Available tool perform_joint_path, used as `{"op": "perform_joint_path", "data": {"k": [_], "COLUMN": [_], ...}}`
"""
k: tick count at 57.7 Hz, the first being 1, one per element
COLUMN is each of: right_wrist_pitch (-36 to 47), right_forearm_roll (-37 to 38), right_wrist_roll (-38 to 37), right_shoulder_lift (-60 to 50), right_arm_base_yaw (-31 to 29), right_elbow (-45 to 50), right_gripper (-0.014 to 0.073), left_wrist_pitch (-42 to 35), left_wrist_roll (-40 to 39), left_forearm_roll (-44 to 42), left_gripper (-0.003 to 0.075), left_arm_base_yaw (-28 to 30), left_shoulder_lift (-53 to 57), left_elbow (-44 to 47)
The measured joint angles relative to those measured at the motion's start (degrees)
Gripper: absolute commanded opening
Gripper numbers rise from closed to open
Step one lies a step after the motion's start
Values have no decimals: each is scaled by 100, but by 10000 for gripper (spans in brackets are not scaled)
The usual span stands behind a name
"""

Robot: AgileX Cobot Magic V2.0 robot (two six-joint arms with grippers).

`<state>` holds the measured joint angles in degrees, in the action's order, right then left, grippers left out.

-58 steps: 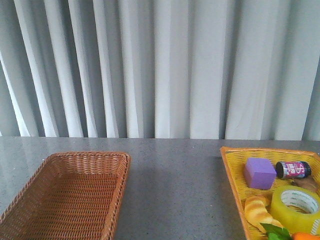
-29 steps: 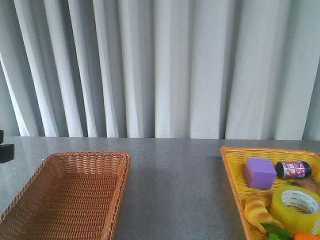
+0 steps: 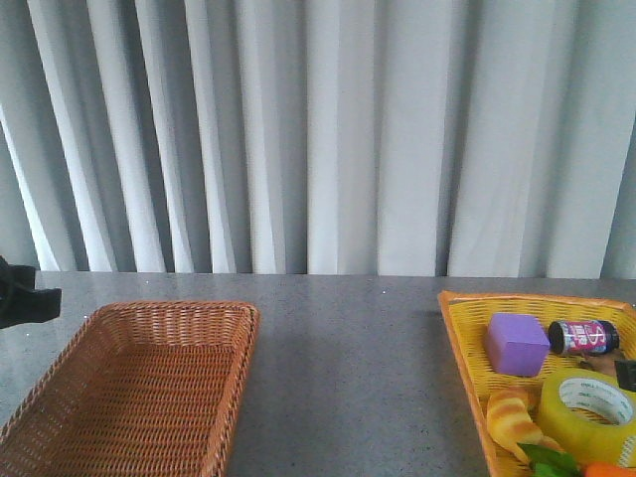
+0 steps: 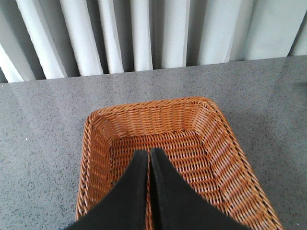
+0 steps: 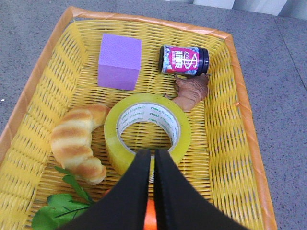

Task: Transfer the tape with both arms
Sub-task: 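Lower the right gripper over the yellow tape roll in the yellow basket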

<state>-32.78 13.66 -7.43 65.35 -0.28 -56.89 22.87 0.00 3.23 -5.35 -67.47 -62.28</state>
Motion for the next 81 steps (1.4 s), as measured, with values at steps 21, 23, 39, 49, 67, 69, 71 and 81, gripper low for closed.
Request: {"op": "perform_joint_path", "data": {"k": [21, 23, 39, 49, 67, 69, 71, 81], "right_wrist_pitch": [-218, -238, -892, -1298, -1413, -1413, -1413, -1407], "right_forearm_roll": [116, 183, 884, 897, 577, 555, 537, 455], "right_wrist_roll": [-753, -836, -1479, -1597, -1150, -1120, -1087, -952], "right_shoulder_lift": [413, 461, 1178, 1912, 3174, 3293, 3396, 3719], "right_arm_base_yaw": [0, 0, -31, -247, -310, -310, -310, -310], "right_elbow": [0, -21, -1073, -1881, -2344, -2375, -2400, -2427], "right_gripper": [654, 673, 654, 603, 557, 557, 557, 557], "left_wrist_pitch": [-10, -10, 118, 516, 508, 486, 476, 476], "left_wrist_roll": [0, -57, -174, -179, -179, -179, -179, -185], "left_forearm_roll": [-5, -5, -5, -5, -10, -9, -9, -9], "left_gripper": [308, 366, 640, 619, 552, 551, 549, 549], "left_arm_base_yaw": [0, 0, 0, 0, 0, 0, 0, 0], "left_shoulder_lift": [0, 0, -170, -436, -517, -517, -517, -517], "left_elbow": [0, 0, -7, -7, -7, -7, -7, -7]}}
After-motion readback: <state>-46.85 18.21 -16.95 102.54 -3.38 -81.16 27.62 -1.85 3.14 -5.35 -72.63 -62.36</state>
